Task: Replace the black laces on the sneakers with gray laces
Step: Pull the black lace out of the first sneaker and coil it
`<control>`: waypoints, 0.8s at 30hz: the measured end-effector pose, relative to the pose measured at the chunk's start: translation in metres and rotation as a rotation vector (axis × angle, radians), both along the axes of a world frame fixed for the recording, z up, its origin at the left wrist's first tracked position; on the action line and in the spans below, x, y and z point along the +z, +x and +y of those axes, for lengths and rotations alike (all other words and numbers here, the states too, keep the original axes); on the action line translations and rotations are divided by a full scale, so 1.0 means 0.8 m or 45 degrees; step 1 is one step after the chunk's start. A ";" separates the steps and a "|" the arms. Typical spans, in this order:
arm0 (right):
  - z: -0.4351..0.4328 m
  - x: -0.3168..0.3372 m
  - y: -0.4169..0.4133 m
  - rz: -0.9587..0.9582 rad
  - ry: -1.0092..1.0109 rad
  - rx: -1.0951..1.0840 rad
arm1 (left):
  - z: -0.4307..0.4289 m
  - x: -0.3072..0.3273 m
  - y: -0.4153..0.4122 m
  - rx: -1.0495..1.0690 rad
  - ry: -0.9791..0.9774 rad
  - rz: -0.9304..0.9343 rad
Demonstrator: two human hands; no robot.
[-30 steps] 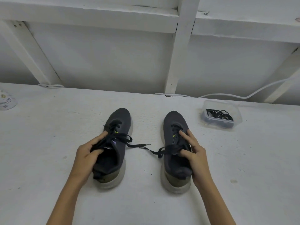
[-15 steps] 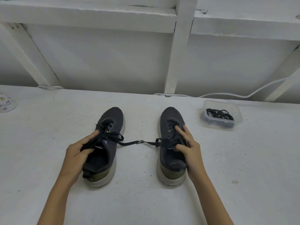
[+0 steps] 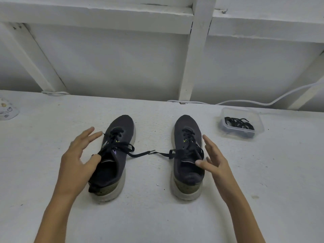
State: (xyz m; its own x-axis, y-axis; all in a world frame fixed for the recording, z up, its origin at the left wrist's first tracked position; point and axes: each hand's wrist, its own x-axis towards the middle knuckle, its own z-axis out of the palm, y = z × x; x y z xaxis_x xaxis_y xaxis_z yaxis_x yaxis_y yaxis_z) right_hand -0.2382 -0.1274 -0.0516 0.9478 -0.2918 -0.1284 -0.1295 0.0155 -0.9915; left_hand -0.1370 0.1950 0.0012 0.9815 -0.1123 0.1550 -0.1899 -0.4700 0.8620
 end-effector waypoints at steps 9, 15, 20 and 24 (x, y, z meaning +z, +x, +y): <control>0.005 0.012 -0.018 -0.108 -0.144 -0.366 | -0.135 -0.028 -0.045 -0.539 -0.156 0.187; 0.022 0.016 0.000 -0.292 -0.462 -0.258 | -0.175 -0.065 -0.027 -0.503 -0.002 0.137; 0.024 0.022 0.023 -0.266 -0.856 -0.113 | -0.177 -0.036 -0.009 -0.495 -0.017 -0.129; 0.020 0.029 0.036 -0.255 -0.910 -0.100 | -0.185 -0.024 -0.008 -0.403 -0.246 -0.226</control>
State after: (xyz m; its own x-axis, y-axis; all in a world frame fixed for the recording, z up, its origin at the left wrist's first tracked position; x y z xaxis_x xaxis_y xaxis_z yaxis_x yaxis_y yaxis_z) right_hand -0.2091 -0.1118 -0.0282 0.9060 -0.3071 0.2912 0.0298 -0.6401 -0.7677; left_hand -0.1437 0.0468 -0.0177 0.8593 -0.3568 0.3663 -0.4526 -0.1973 0.8696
